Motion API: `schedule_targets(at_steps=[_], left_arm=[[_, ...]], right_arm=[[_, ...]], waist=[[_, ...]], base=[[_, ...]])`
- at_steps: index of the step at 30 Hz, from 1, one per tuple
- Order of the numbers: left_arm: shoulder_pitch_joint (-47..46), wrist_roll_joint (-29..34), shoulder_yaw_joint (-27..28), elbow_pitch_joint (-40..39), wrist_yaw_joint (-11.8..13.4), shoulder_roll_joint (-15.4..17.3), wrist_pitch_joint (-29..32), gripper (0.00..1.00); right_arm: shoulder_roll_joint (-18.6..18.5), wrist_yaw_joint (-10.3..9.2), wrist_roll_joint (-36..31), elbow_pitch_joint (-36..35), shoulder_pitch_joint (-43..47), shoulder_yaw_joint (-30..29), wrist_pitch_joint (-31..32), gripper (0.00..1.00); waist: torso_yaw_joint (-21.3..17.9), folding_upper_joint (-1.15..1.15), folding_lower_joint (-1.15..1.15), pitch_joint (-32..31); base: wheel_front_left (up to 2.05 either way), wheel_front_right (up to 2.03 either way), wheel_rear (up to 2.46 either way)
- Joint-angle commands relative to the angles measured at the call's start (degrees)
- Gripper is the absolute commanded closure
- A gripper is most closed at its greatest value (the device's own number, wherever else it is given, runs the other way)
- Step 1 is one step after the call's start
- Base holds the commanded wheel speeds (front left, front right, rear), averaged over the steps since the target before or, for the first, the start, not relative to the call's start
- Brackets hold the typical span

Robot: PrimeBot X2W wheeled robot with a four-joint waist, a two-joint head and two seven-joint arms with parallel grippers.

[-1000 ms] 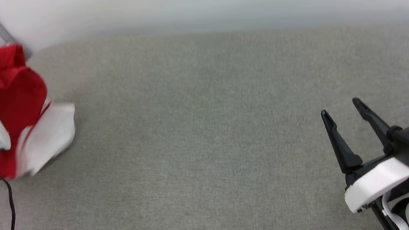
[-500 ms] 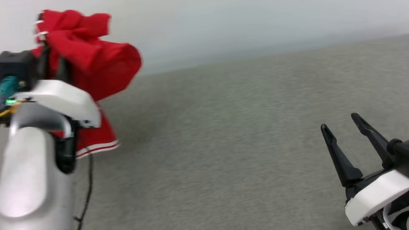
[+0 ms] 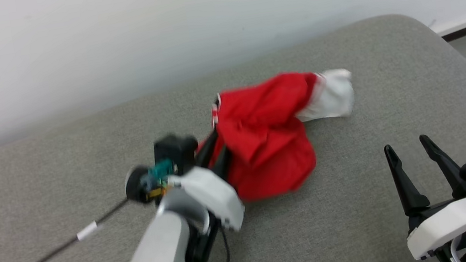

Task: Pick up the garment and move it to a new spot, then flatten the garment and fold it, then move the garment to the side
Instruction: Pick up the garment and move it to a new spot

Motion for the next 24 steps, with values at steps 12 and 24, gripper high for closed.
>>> schedule_targets(at_steps=[12,24], left_arm=[[16.79,0.09,0.34,-1.20,5.18,3.37,-3.19,0.00],[13.57,4.61,1.10,-9.90,9.51,2.46,-9.88,0.00]], right_arm=[[0.16,-0.04,0.42,0.26,-1.92,-0.56,-1.42,0.00],[0.16,-0.04,-1.40,-0.50,-0.55,-2.98,-0.02,0.00]], waist=[[2.39,0.00,0.01,4.53],[9.70,0.00,0.01,0.78]], base=[[0.00,0.00,0.00],[0.00,0.00,0.00]])
